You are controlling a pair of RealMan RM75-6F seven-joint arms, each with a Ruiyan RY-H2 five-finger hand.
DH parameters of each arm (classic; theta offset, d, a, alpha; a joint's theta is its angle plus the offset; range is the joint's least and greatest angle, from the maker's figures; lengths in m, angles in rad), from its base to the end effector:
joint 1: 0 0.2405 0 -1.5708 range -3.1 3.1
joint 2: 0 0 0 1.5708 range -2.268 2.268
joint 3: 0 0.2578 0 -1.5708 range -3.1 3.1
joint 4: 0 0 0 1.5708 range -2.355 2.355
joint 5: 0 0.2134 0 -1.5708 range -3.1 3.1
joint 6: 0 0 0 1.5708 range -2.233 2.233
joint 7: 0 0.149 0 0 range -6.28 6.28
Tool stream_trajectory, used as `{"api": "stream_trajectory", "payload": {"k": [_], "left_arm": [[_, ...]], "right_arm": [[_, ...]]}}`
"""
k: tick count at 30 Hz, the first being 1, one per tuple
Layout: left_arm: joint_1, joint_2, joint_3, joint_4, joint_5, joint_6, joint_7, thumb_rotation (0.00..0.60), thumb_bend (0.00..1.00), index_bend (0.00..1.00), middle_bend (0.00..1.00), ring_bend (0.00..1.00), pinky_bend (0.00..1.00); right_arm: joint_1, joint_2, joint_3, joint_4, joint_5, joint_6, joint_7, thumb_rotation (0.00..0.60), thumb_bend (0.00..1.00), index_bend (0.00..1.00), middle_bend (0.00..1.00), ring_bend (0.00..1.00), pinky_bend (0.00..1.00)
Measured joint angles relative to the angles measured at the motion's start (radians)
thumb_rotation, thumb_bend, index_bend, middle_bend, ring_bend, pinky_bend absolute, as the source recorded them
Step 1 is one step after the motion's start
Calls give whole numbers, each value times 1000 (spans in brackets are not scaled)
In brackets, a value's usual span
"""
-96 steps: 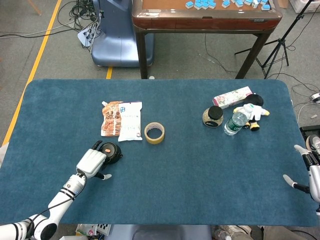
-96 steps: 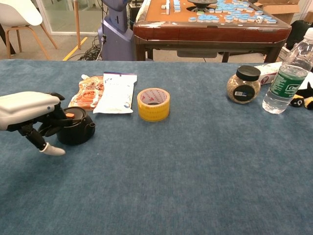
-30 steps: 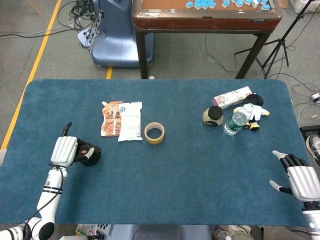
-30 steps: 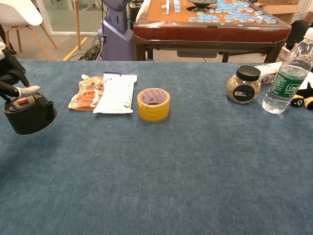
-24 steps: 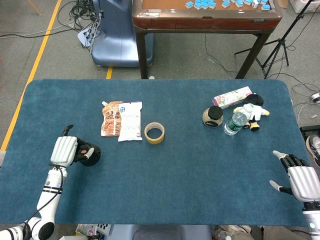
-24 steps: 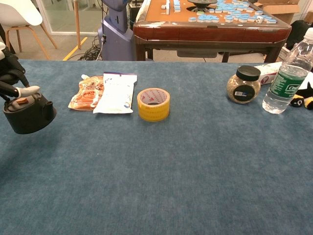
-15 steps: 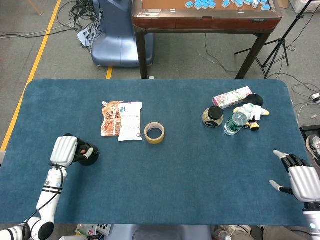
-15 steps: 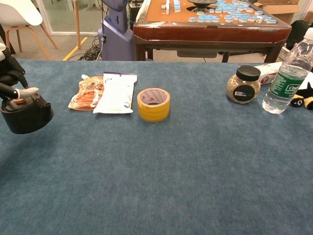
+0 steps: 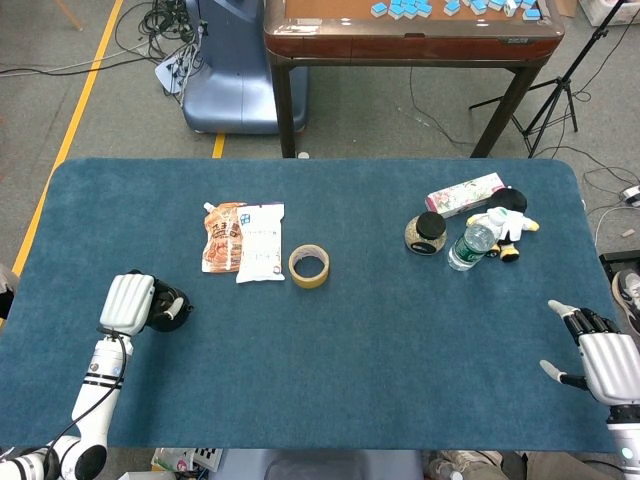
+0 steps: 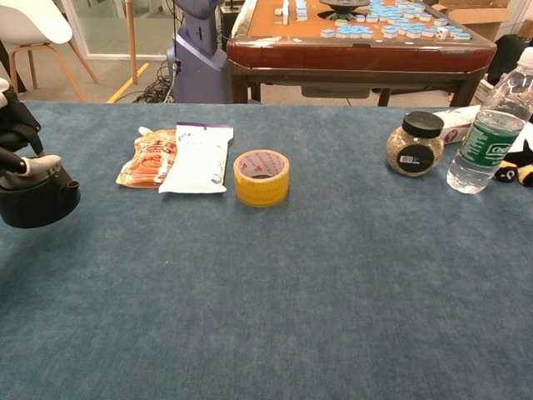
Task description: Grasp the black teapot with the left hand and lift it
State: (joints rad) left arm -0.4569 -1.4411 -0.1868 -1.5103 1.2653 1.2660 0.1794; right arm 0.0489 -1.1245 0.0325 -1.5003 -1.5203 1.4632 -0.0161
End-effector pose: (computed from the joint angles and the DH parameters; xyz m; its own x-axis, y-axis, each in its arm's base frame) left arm -0.2278 0.3132 0.0578 0.3053 0.0242 0.9520 0.9428 -0.1483 -0.2986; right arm -0.3423 -0.1722 0.1605 0.5048 -0.0512 0.8617 -0.8625 0.0094 0.5059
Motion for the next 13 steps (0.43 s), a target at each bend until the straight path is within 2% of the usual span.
{"api": "stream_trajectory", "payload": {"k": [13], "left_arm": [[0,3,-3,-5,-8,-13,-9,575,277,1000,1000,947,466]], "right_arm": [[3,4,2,-6,7,-5,-3,600,134,178,267,218,306]]}}
